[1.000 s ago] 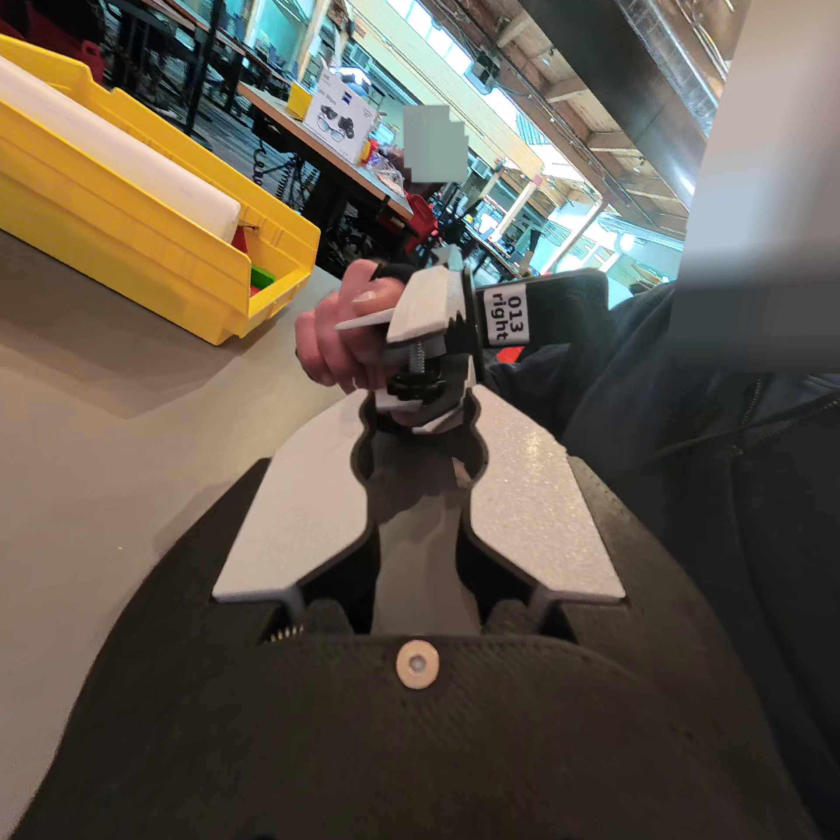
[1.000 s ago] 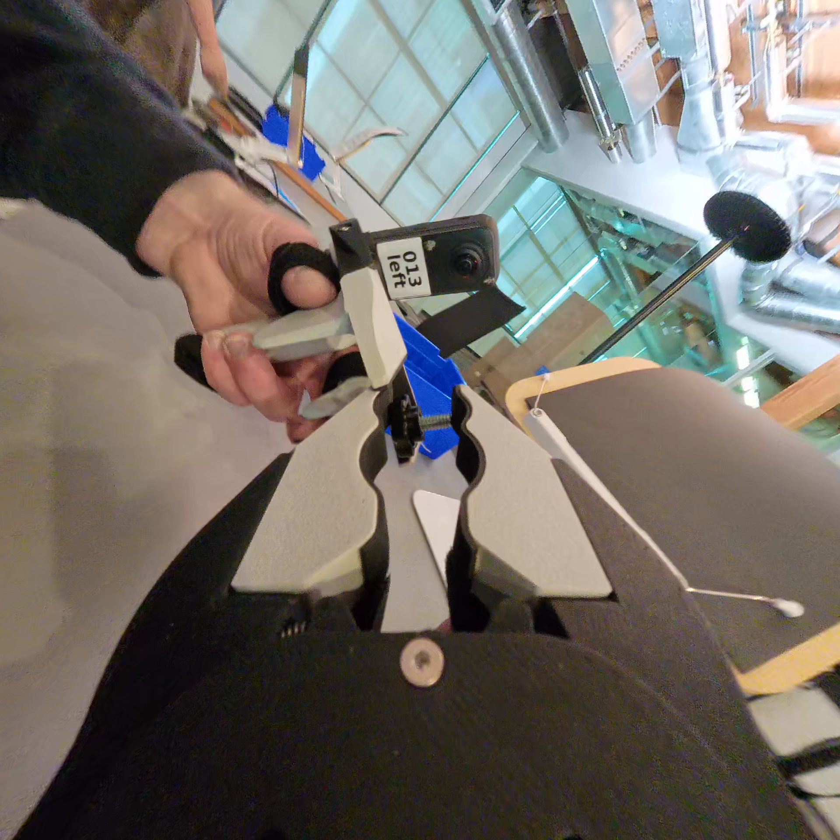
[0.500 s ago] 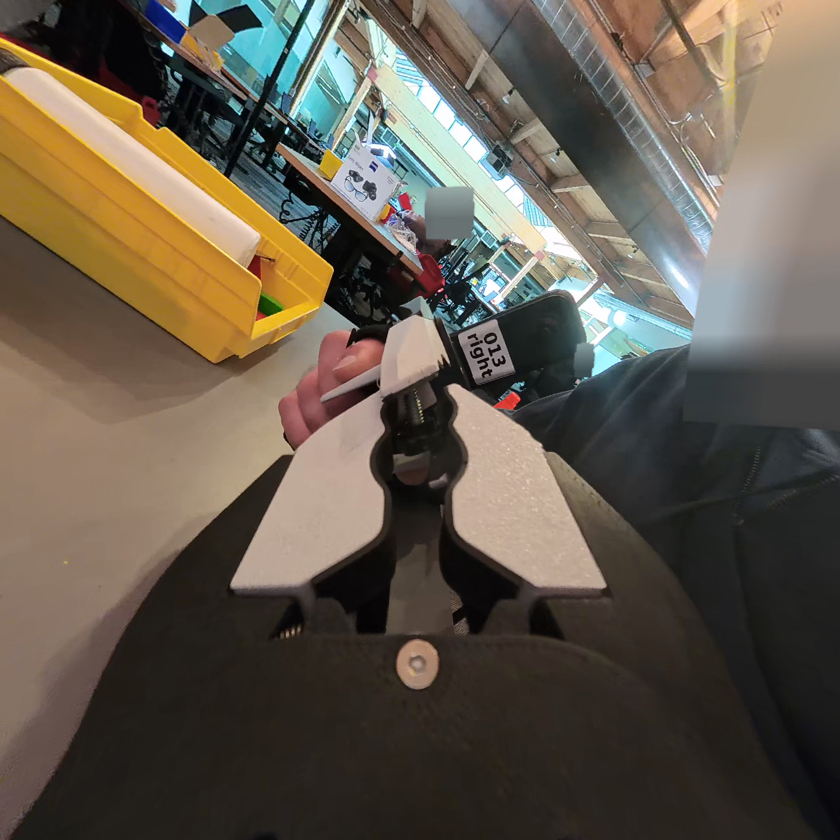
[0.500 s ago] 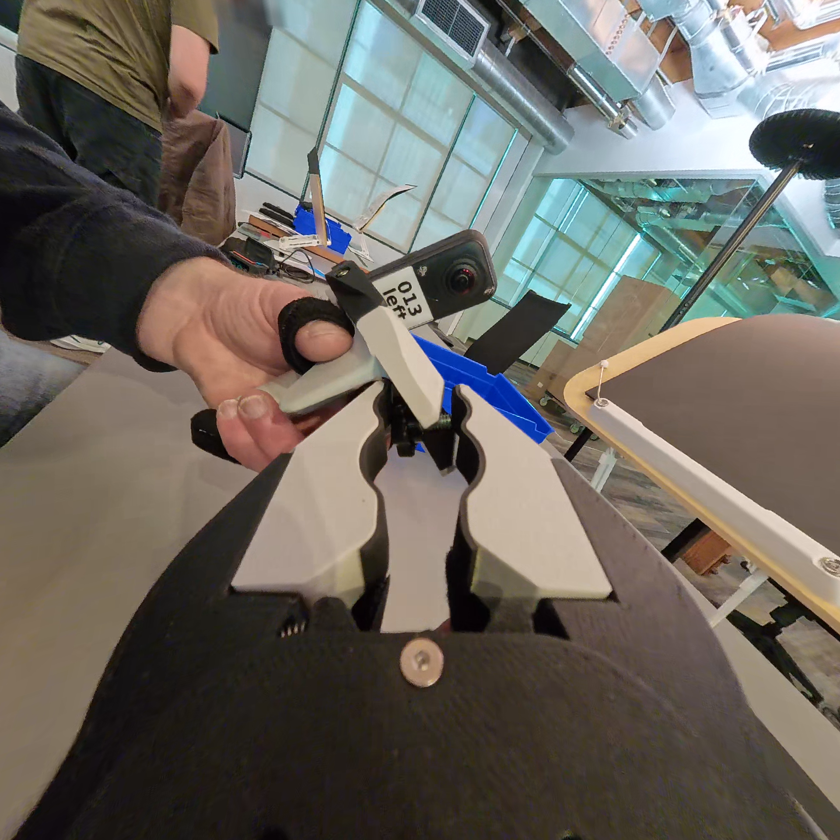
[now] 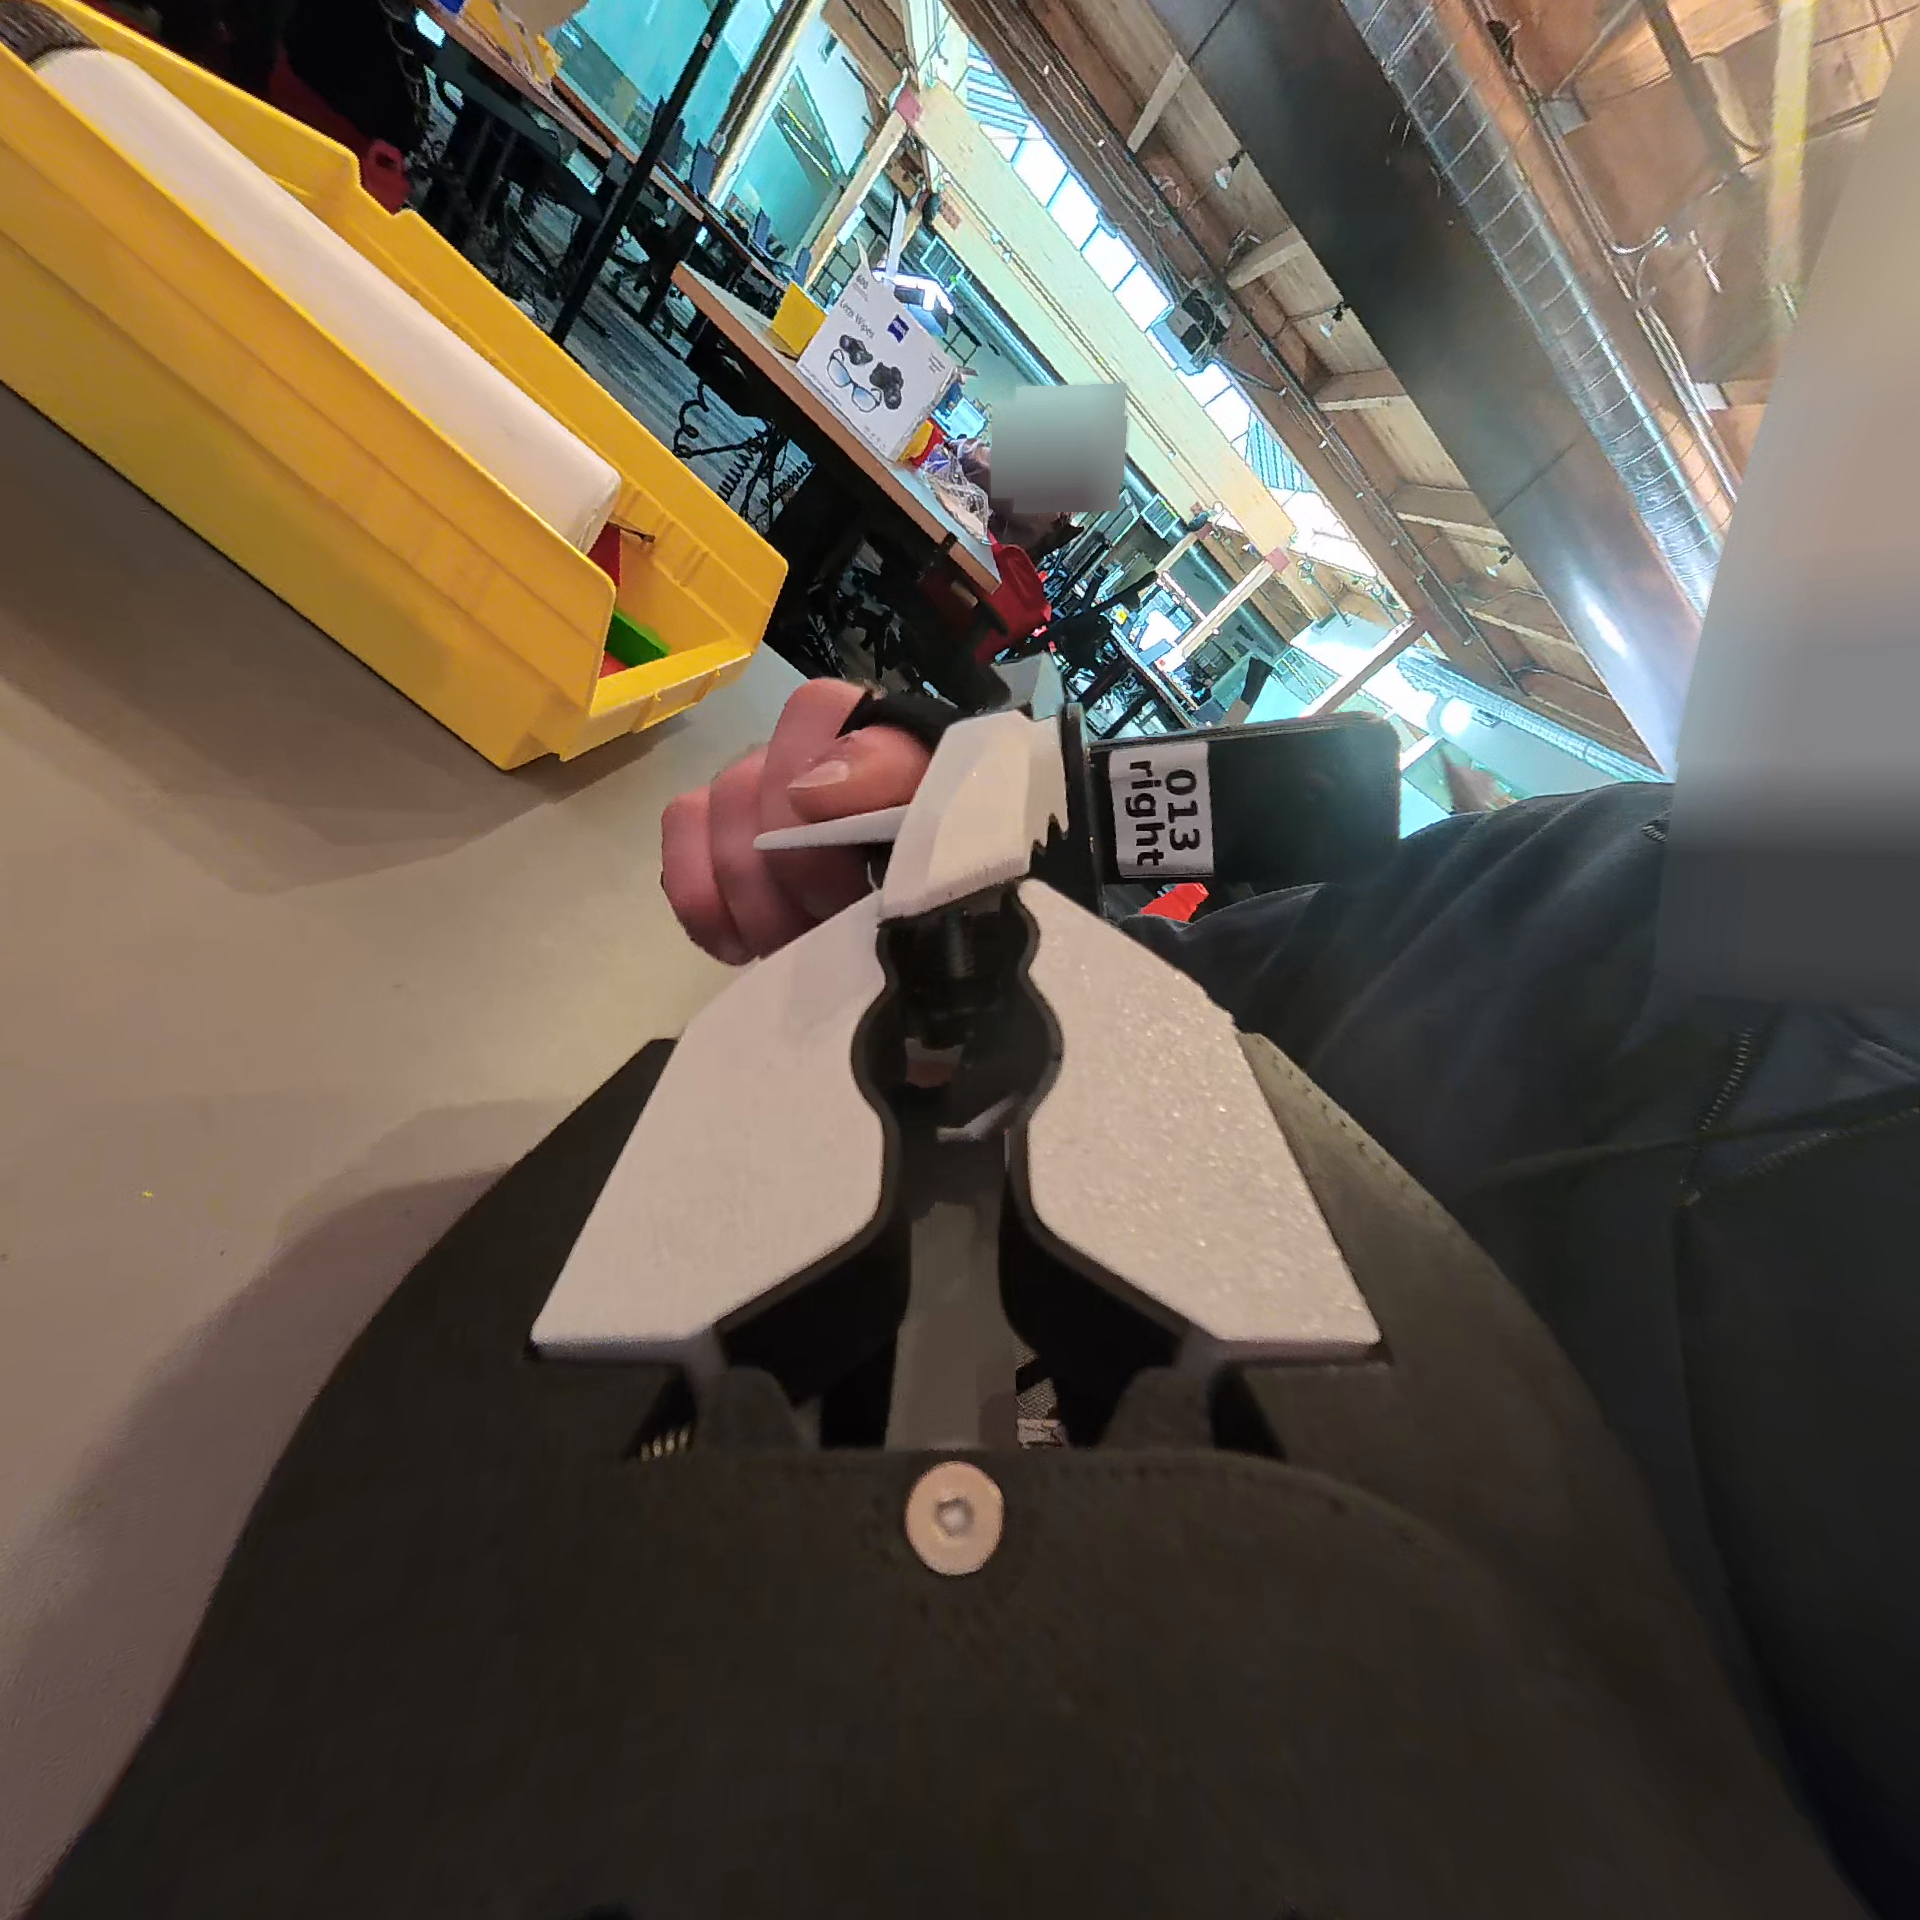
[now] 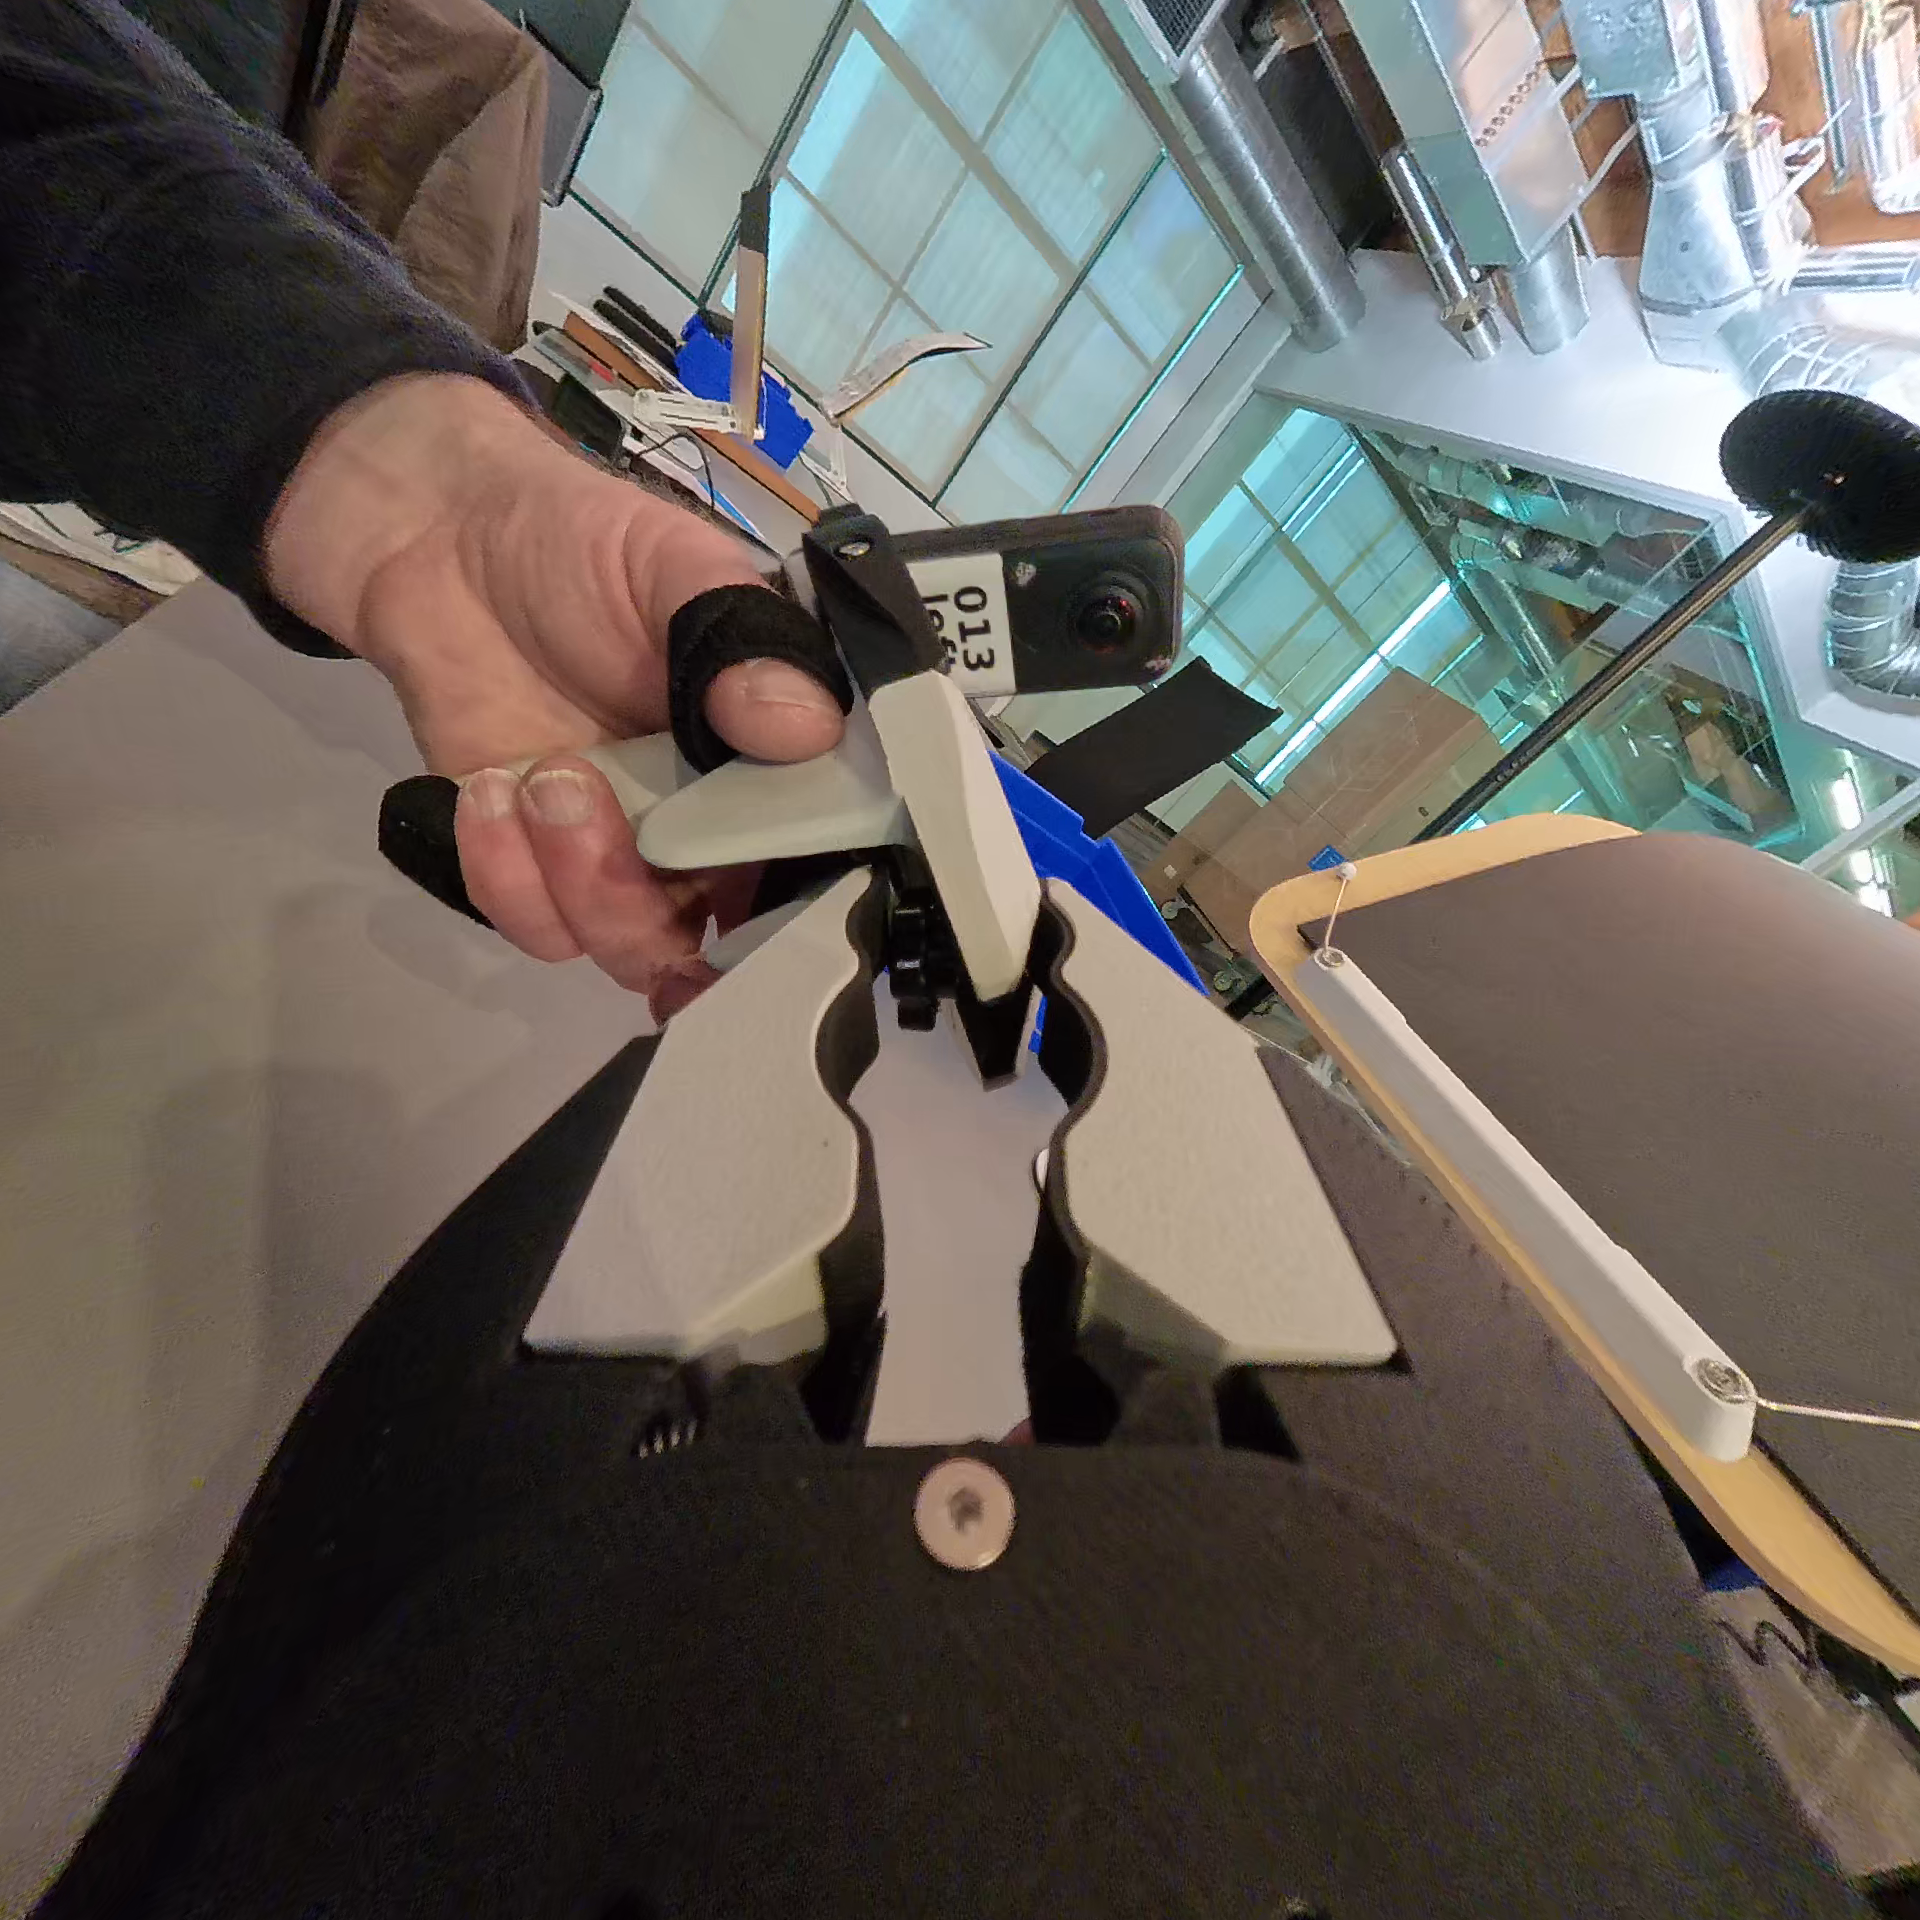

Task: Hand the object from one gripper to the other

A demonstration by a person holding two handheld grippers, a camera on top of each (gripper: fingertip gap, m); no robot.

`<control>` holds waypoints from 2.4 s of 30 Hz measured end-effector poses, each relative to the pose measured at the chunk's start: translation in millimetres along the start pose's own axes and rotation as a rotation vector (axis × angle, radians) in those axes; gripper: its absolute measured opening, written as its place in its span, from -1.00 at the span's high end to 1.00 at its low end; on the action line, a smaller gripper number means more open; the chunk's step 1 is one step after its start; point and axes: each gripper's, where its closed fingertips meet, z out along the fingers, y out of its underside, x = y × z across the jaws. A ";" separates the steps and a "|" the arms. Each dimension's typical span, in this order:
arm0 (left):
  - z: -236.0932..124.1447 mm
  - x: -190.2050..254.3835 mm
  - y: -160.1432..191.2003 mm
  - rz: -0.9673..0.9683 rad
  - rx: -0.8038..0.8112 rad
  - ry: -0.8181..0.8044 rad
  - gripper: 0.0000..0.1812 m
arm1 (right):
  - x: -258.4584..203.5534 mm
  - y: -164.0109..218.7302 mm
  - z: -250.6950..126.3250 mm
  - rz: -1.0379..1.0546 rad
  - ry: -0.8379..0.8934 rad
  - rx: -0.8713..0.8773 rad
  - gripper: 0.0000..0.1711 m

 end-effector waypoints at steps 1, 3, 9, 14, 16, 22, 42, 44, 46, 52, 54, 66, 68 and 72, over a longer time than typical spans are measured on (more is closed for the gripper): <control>-0.3 1.9 0.8 0.003 -0.006 0.013 0.85 | -1.3 -1.4 0.0 0.005 -0.009 0.004 0.73; -1.8 3.6 2.2 0.022 -0.020 0.024 0.81 | -1.6 -1.5 -0.2 0.019 -0.013 0.006 0.73; -7.5 2.0 8.3 0.102 -0.112 -0.008 0.73 | -4.1 -0.9 -0.5 -0.006 -0.022 0.001 0.73; -11.3 -0.7 16.2 0.152 -0.225 -0.053 0.75 | -11.0 2.4 1.8 -0.053 -0.042 -0.022 0.73; -12.1 -1.9 18.1 0.152 -0.254 -0.067 0.75 | -12.2 2.8 2.1 -0.067 -0.045 -0.027 0.73; -12.8 -2.8 19.7 0.145 -0.281 -0.090 0.75 | -13.2 3.4 2.2 -0.152 -0.035 -0.051 0.73; -21.6 1.2 4.5 0.163 -0.187 -0.121 0.66 | -0.4 1.7 -2.8 0.335 -0.144 0.028 0.74; -25.5 -2.9 0.8 0.222 -0.180 -0.173 0.63 | 2.8 3.9 -3.3 0.502 -0.187 0.052 0.74; -30.3 -6.0 -3.0 0.384 -0.184 -0.257 0.60 | 5.9 3.6 -4.5 0.703 -0.243 0.101 0.74; -27.6 -14.3 -3.2 1.184 -0.343 -0.604 0.49 | 7.8 -1.4 -8.0 1.223 -0.457 0.258 0.74; -22.0 -15.5 -5.2 1.350 -0.373 -0.684 0.52 | 5.8 -2.5 -8.0 1.288 -0.497 0.271 0.74; -9.6 -9.0 -8.8 1.562 -0.358 -0.740 0.74 | -1.7 -14.3 -12.3 1.426 -0.646 0.309 0.74; -10.4 -9.0 -8.3 1.551 -0.368 -0.740 0.74 | -2.0 -14.4 -11.8 1.407 -0.638 0.313 0.74; -16.3 -8.9 -14.3 1.492 -0.365 -0.755 0.75 | 6.1 -7.4 -8.8 1.285 -0.516 0.279 0.48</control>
